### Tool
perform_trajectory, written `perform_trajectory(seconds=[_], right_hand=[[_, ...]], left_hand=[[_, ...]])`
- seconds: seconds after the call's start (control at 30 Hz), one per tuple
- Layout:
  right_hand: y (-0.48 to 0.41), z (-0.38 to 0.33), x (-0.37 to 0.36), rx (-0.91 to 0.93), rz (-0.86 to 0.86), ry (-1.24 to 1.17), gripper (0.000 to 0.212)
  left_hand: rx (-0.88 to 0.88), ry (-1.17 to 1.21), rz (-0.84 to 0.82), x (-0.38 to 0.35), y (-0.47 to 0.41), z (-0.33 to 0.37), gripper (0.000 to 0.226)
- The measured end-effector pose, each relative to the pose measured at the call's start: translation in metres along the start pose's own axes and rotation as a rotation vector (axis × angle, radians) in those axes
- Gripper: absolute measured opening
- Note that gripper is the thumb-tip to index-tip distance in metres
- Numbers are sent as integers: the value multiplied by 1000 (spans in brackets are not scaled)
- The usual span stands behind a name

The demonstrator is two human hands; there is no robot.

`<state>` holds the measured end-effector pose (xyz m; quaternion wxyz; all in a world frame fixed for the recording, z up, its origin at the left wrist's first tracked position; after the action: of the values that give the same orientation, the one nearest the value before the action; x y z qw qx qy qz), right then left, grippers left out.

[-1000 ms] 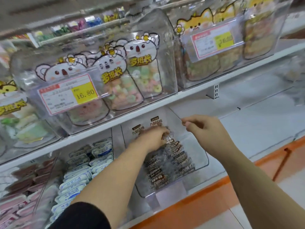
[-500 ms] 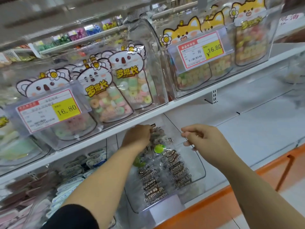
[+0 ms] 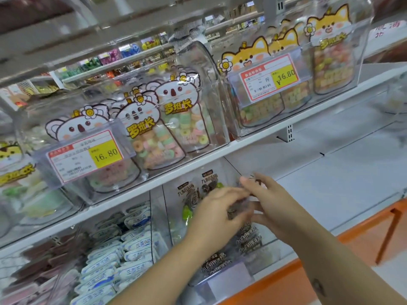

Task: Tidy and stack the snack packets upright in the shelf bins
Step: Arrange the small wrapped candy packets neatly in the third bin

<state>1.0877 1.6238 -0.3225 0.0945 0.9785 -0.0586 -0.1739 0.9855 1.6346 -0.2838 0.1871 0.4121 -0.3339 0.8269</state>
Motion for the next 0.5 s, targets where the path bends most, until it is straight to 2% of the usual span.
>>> perform_trajectory(seconds=[0.07, 0.1, 0.2, 0.23, 0.27, 0.33, 0.43, 0.5], right_hand=[[0, 1, 11, 30, 112, 22, 36], [-1, 0, 15, 44, 129, 15, 32], [-2, -9, 28, 91, 158, 14, 19], [-3, -13, 36, 114, 191, 23, 18], [-5, -16, 46, 138, 243, 32, 20], [-8, -18, 65, 166, 356, 38, 27], [-12, -11, 77, 144, 424, 4, 32], [-15, -7, 78, 124, 421, -32, 32]], left_hand=[[-55, 61, -106, -5, 0, 4, 34], [-41, 126, -103, -3, -2, 3, 31], [227, 400, 54, 19, -14, -23, 26], [331, 411, 107, 23, -20, -37, 24], [422, 345, 116, 24, -27, -52, 22], [527, 170, 7, 15, -40, -79, 20], [518, -106, -262, -13, -55, -111, 24], [470, -244, -381, -27, -66, -122, 27]])
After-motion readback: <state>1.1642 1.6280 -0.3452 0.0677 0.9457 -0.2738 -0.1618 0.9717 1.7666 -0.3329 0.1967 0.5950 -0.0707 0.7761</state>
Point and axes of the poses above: each hand's wrist, its own y-axis away from the middle knuckle, its own x-axis out of the back of the hand, z = x × y, the point moved 7 cm from there along -y, towards the middle knuckle, and after that the axes turned 4 degrees about y, right-handed, at the moved point
